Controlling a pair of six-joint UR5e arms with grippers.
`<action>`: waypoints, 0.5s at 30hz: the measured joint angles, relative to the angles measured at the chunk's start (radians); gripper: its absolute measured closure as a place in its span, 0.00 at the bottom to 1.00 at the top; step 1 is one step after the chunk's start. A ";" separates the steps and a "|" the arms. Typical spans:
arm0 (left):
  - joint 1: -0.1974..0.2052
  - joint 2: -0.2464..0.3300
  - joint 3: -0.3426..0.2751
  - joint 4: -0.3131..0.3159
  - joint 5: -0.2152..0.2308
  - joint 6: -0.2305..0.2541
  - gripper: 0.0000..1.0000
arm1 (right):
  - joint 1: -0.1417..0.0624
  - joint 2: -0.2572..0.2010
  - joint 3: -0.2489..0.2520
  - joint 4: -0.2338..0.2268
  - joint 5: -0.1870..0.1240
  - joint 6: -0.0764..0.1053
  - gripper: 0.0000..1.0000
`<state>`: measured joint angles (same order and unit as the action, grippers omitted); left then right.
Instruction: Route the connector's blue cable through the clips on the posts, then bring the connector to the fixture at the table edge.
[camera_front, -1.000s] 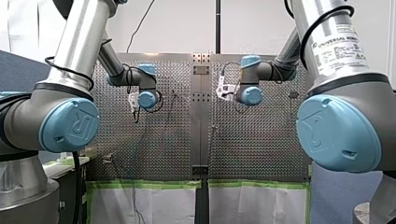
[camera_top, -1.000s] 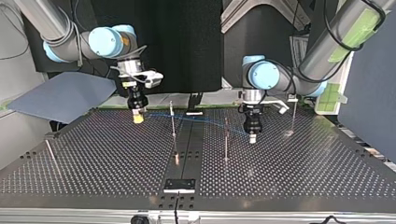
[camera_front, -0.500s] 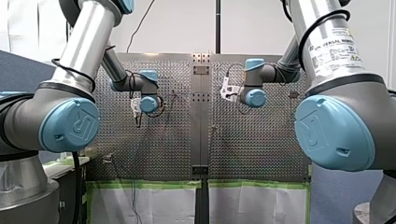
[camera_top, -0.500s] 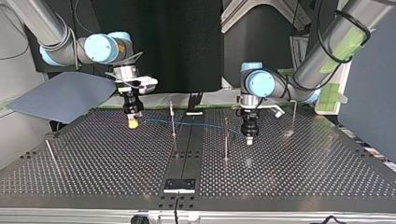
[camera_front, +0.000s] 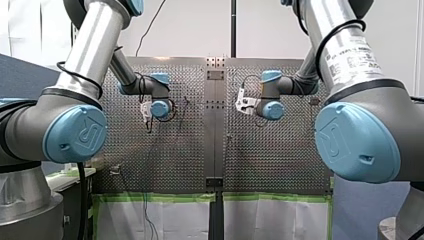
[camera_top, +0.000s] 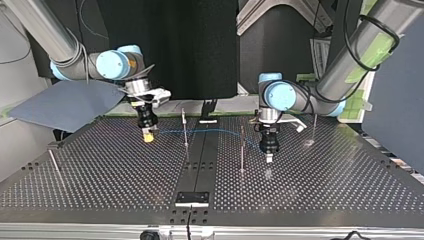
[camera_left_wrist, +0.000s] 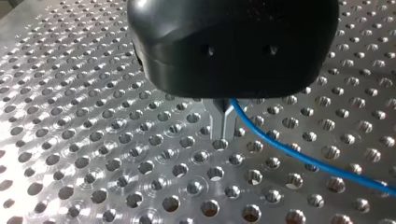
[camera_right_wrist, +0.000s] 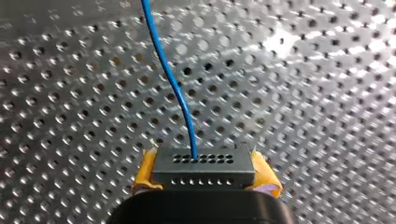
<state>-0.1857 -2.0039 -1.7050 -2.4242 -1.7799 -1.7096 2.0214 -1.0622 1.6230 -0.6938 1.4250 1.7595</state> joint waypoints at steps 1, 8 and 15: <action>0.000 0.000 0.000 -0.001 0.000 0.000 1.00 | 0.000 0.003 -0.004 0.002 -0.003 0.000 1.00; 0.002 0.000 0.001 -0.012 0.000 0.001 1.00 | 0.000 0.016 -0.057 0.025 -0.028 0.011 1.00; 0.003 0.000 0.002 -0.014 -0.002 0.001 0.97 | 0.000 0.022 -0.099 0.044 -0.038 0.014 1.00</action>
<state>-0.1825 -2.0038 -1.7033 -2.4382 -1.7815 -1.7088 2.0210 -1.0401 1.5240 -0.6495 1.3873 1.7739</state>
